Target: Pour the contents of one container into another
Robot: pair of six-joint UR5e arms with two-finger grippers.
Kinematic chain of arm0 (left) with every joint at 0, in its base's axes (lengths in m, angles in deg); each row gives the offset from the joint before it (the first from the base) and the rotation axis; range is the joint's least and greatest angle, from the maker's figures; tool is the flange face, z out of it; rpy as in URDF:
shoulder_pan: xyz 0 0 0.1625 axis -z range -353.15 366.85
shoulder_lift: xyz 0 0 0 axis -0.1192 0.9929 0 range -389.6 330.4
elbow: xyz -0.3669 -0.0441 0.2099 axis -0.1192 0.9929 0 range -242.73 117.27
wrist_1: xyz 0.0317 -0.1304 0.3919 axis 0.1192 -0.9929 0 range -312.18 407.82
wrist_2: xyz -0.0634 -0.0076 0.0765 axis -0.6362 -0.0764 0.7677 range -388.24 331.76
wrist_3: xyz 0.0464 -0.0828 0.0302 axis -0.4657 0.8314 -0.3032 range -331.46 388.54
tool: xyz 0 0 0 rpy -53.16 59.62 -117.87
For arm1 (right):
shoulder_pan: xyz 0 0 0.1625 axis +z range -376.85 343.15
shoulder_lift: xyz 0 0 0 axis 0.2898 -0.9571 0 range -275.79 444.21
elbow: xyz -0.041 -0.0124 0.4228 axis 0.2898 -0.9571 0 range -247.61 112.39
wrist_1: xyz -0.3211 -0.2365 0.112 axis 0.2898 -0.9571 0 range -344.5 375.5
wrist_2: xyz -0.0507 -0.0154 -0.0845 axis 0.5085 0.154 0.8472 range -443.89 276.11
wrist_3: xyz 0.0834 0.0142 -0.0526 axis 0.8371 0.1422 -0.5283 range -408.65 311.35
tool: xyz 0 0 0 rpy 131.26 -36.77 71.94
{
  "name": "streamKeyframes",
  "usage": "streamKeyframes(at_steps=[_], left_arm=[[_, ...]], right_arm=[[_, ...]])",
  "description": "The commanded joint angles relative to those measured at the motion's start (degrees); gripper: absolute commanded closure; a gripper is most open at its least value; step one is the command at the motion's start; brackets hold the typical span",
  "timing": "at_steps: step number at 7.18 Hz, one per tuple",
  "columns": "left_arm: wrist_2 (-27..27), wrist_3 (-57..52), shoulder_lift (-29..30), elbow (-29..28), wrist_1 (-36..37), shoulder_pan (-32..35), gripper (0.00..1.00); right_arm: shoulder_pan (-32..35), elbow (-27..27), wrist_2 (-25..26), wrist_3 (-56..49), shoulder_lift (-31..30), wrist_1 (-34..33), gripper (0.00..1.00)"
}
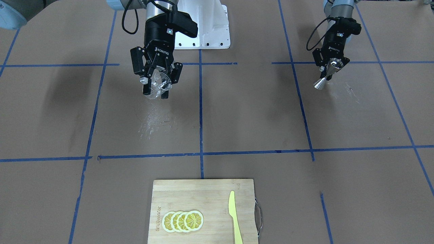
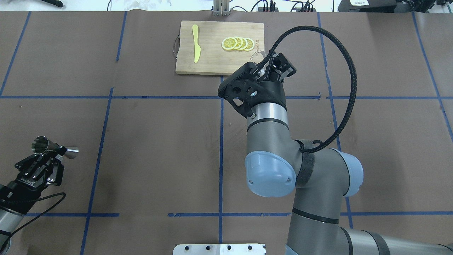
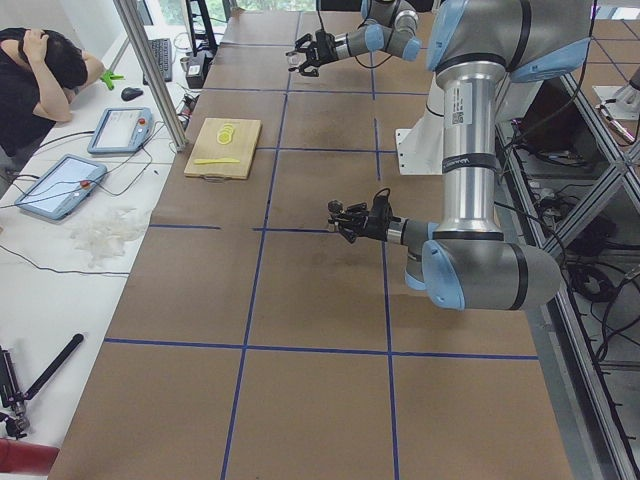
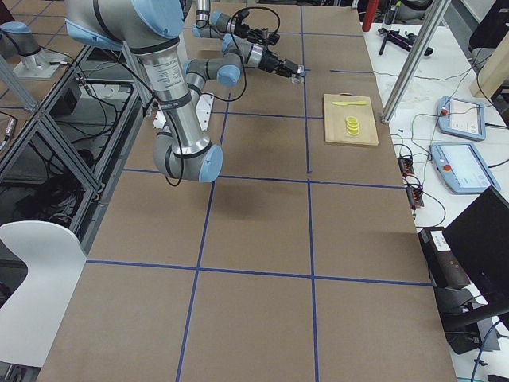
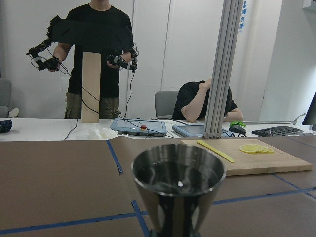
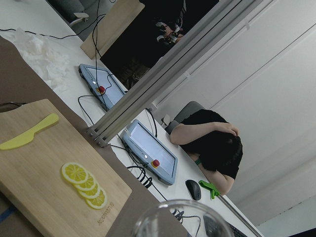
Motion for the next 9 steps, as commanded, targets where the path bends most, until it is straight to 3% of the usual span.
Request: streamKeyframes(at_steps=[1,3,4,7,9], left_arm=[[-3.7,-1.9,0.1,-0.6,0.2,2.4,1.0],[-11.0,-1.9,0.0,-2.4,0.4,6.0,1.0],[-17.2,-1.9,0.0,-3.4,0.4,8.9,1.0],[-21.8,-1.8,0.6,-4.7,1.9,11.1,1.0],[-21.9,-1.8,1.4,-6.2,1.9,11.1,1.0]], right_arm=[[0.0,0.1,0.0,0.0,0.0,0.1,1.0],[0.0,0.1,0.0,0.0,0.0,0.1,1.0],[0.0,0.2,0.0,0.0,-0.1,0.1,1.0],[0.0,0.2,0.0,0.0,-0.1,0.1,1.0],[0.0,0.3,0.0,0.0,-0.4,0.1,1.0]])
